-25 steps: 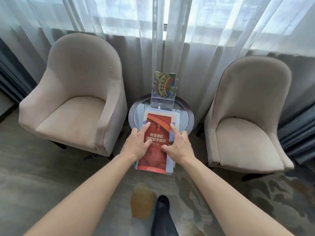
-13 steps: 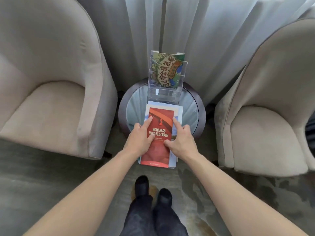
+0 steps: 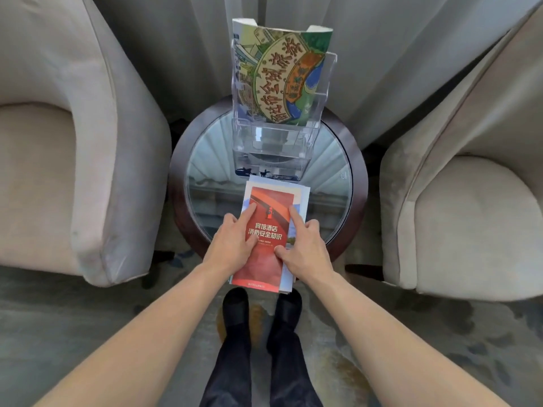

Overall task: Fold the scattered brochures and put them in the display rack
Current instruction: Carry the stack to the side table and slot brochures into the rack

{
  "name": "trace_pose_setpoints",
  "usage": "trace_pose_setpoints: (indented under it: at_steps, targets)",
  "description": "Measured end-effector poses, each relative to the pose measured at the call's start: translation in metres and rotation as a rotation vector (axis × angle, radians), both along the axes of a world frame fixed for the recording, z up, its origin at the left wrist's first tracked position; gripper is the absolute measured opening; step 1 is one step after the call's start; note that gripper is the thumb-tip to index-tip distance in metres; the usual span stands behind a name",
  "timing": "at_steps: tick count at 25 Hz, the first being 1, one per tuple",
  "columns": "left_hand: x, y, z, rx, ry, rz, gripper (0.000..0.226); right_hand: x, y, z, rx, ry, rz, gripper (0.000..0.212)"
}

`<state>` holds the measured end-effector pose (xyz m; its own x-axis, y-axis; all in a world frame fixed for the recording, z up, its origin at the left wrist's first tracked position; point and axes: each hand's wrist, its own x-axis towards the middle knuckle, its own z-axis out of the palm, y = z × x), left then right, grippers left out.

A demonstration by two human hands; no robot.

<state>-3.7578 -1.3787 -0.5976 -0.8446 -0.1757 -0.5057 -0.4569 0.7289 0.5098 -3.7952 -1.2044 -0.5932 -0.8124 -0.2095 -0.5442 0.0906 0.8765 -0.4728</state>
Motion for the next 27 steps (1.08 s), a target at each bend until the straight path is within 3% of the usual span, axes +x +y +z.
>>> trace_pose_setpoints:
  at_steps: [7,12,15,19,23,27]
  targets:
    - [-0.001,0.004,-0.018,-0.051,-0.031,0.007,0.072,-0.005,-0.004,-0.019,0.033,-0.006,0.071,0.090]
    - [-0.002,0.007,-0.016,-0.180,0.029,0.009,0.073,-0.001,-0.007,-0.015,0.148,0.140,0.095,0.076]
    - [-0.007,0.011,-0.013,-0.023,0.008,0.219,0.056,0.001,-0.011,-0.011,0.133,0.176,-0.002,0.064]
    - [-0.013,0.014,-0.013,0.058,-0.062,0.317,0.030,0.003,-0.019,-0.011,0.082,0.026,-0.087,0.056]
    - [-0.013,0.013,-0.012,0.097,0.047,0.395,0.041,-0.003,-0.019,-0.013,0.032,-0.015,-0.179,0.059]
    - [-0.017,0.012,-0.007,0.364,-0.036,0.655,0.047,-0.010,-0.021,-0.013,-0.025,-0.071,-0.284,0.064]
